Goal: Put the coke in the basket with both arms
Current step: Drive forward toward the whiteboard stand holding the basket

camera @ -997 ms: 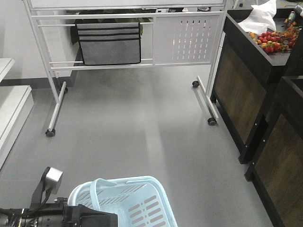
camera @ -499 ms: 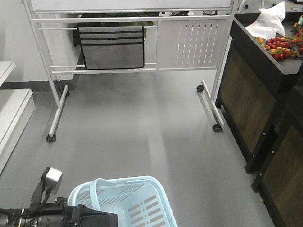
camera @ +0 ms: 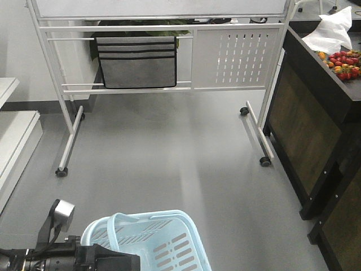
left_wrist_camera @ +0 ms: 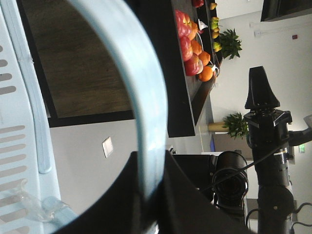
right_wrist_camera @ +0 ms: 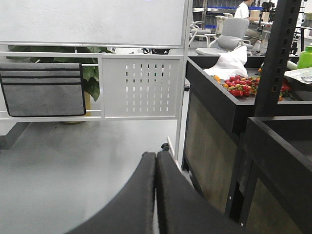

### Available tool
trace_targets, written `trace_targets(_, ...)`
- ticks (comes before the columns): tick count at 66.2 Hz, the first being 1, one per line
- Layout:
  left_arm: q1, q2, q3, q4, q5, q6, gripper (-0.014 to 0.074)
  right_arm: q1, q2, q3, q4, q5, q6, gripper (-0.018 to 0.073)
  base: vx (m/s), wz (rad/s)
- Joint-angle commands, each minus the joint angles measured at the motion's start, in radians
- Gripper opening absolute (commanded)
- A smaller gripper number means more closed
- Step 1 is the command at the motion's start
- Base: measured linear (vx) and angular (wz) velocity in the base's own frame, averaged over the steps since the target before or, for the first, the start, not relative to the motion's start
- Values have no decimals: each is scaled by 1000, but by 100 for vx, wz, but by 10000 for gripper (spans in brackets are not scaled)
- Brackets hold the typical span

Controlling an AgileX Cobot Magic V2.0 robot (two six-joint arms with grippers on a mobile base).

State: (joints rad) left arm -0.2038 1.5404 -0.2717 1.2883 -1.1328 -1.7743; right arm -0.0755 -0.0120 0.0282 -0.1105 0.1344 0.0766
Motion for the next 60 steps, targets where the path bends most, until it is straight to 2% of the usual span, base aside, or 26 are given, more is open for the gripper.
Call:
trace_targets(1,-5,-32,-10,-38,-245,8,-7,-1,-15,15,-8,-75,-4,-9,12,3)
trace_targets(60,-5,-32,-10,-38,-245,8,-7,-1,-15,15,-8,-75,-4,-9,11,-2)
